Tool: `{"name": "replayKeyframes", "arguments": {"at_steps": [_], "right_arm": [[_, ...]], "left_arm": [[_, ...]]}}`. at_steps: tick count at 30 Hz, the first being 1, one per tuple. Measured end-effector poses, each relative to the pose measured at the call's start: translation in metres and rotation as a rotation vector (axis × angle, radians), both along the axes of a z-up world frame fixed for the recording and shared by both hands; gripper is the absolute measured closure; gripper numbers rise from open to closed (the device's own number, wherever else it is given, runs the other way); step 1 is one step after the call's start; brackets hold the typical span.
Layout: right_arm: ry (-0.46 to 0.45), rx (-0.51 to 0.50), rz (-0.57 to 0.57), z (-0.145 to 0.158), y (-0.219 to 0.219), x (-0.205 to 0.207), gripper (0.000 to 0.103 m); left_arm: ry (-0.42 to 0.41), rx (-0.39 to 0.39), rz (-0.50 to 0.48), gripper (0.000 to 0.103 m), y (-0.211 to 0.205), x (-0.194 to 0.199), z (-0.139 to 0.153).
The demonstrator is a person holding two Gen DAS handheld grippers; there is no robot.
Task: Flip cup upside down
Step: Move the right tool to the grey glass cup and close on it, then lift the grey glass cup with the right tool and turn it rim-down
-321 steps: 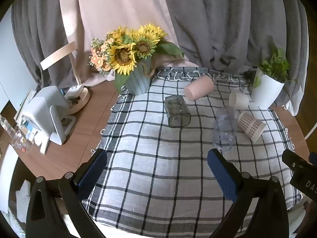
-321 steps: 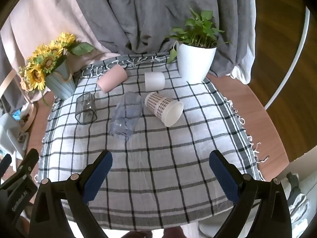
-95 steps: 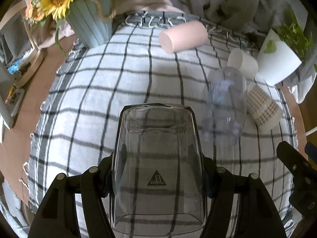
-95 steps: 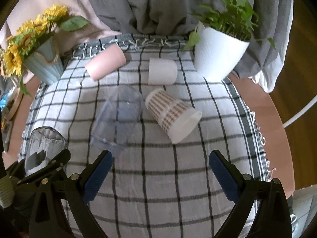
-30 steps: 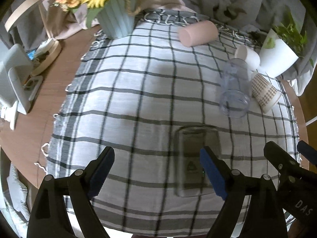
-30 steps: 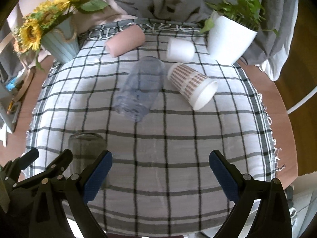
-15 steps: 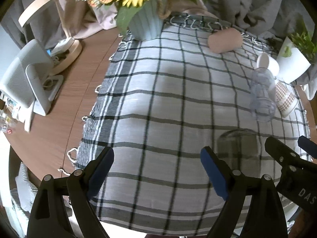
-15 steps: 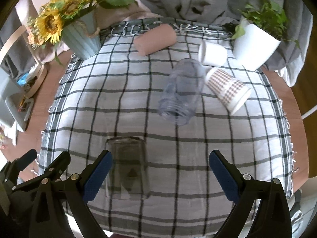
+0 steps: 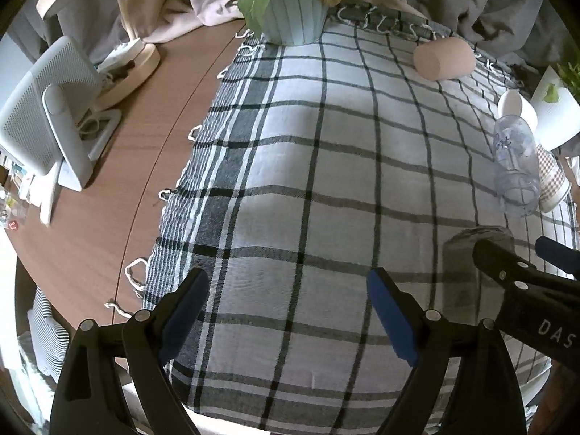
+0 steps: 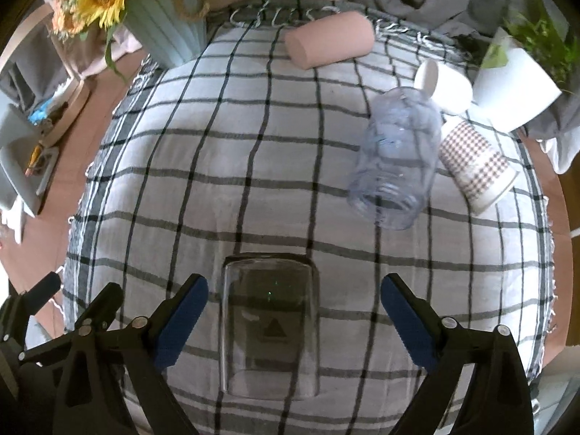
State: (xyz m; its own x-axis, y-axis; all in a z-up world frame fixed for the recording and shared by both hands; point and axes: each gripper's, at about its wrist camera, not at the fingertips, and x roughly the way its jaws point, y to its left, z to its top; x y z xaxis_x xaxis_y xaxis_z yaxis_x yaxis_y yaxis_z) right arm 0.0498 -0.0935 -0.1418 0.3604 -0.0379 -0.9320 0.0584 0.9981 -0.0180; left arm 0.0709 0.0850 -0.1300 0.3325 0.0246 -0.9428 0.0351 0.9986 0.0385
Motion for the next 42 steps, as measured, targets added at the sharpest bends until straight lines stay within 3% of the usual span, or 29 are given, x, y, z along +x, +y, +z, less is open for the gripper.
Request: {"name": "replayKeyframes", "arguments": {"at_steps": [9,14,19,23,36,42], "right_arm": [[0.09,0.033,0.013,-0.021,0.005,0.016,0.021],[0.139,0.066,0.002,-0.031,0.006,0.021,0.035],[0.14,0.056,0.001,-0.032,0.007,0.023,0.036],[0.117,0.069,-0.009,-0.025,0.005,0.02,0.036],[-0.079,0.047,-0.023,0.016,0.005,0.024,0.037],[-0.092,0.033,-0.029,0.014,0.013,0.02,0.037]], "left_arm": [[0.016,-0.021,0.021,0.013,0.006,0.001,-0.008],[0.013,-0.028,0.032,0.013,0.01,0.002,-0.009],[0.006,-0.037,0.033,0.013,0.01,0.002,-0.007],[-0.012,-0.043,0.039,0.013,0.011,0.002,-0.001],[-0.046,-0.039,0.08,0.013,0.021,0.006,0.009],[-0.049,-0.034,0.086,0.013,0.025,0.002,0.01]]}}
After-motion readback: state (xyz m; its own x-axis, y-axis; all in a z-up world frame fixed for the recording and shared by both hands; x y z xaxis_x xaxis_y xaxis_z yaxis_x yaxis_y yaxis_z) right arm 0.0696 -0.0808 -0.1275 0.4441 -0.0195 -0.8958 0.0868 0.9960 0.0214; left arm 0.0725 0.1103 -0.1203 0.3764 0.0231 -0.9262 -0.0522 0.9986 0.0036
